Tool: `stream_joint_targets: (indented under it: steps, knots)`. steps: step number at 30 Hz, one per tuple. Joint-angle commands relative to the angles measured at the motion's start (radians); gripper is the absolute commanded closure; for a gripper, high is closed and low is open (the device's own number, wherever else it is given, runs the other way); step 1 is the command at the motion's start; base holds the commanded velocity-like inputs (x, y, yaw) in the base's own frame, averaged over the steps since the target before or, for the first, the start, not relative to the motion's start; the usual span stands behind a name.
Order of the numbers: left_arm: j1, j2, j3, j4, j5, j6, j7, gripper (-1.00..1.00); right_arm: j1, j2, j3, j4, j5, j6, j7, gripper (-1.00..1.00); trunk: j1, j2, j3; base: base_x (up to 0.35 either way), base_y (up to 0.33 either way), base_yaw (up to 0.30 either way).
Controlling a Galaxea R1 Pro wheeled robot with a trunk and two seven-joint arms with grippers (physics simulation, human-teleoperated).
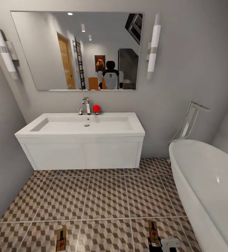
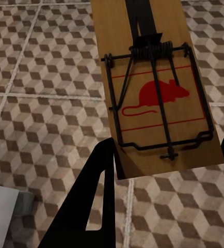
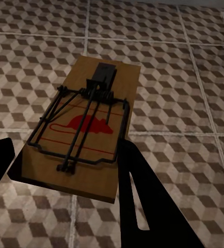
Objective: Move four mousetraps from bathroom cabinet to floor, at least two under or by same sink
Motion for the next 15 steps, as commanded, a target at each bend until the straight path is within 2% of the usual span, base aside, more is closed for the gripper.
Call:
stream_joint_targets:
  steps: [1,4,5,6,7,8,9,11,13,15]
  knots:
    - [-0.001,0.000,-0.005,0.001,-0.011,-0.002,0.013,1.00,-0.001,-0.001,0.006,0.001,0.003,-0.002,-0.011,1.00,0.000,0.000,-0.001,0.000,0.000,0.000]
    - [0.000,0.000,-0.002,0.000,-0.011,0.009,0.016,1.00,-0.001,-0.001,0.004,-0.002,0.004,0.002,-0.012,1.00,0.000,0.000,-0.001,0.000,0.000,0.000]
    - [0.000,0.000,-0.001,-0.001,-0.011,0.044,0.016,1.00,-0.001,-0.001,0.004,-0.008,0.006,0.010,-0.014,1.00,0.000,0.000,-0.001,0.000,0.000,0.000]
    - [-0.001,0.000,0.000,-0.005,-0.011,0.114,0.017,1.00,-0.002,-0.001,0.003,-0.016,0.009,0.027,-0.016,1.00,0.000,0.000,-0.001,0.000,0.000,0.000]
    - [-0.003,0.003,0.001,-0.028,-0.013,0.277,0.016,1.00,-0.010,-0.001,0.002,-0.036,0.022,0.083,-0.018,1.00,0.000,0.000,-0.001,0.000,0.000,0.000]
    - [-0.007,0.012,0.001,-0.061,-0.013,0.399,0.017,1.00,-0.021,-0.001,0.002,-0.059,0.032,0.140,-0.019,1.00,0.000,0.000,-0.001,0.000,0.000,0.000]
    - [-0.010,0.020,0.001,-0.084,-0.014,0.456,0.017,1.00,-0.028,-0.001,0.002,-0.075,0.037,0.171,-0.020,1.00,0.000,0.000,-0.001,0.000,0.000,0.000]
    - [-0.037,0.058,0.002,-0.207,-0.015,0.627,0.021,1.00,-0.056,0.001,0.001,-0.158,0.048,0.296,-0.022,1.00,0.000,0.000,-0.001,0.000,0.000,0.000]
    - [-0.094,0.092,0.003,-0.334,-0.015,0.754,0.049,1.00,-0.094,0.003,0.001,-0.226,0.053,0.408,-0.024,1.00,0.000,0.000,-0.001,0.000,0.000,0.000]
    - [-0.177,0.105,0.004,-0.406,-0.015,0.914,0.120,1.00,-0.161,0.009,0.000,-0.257,0.055,0.503,-0.030,1.00,0.000,0.000,-0.001,0.000,0.000,0.000]
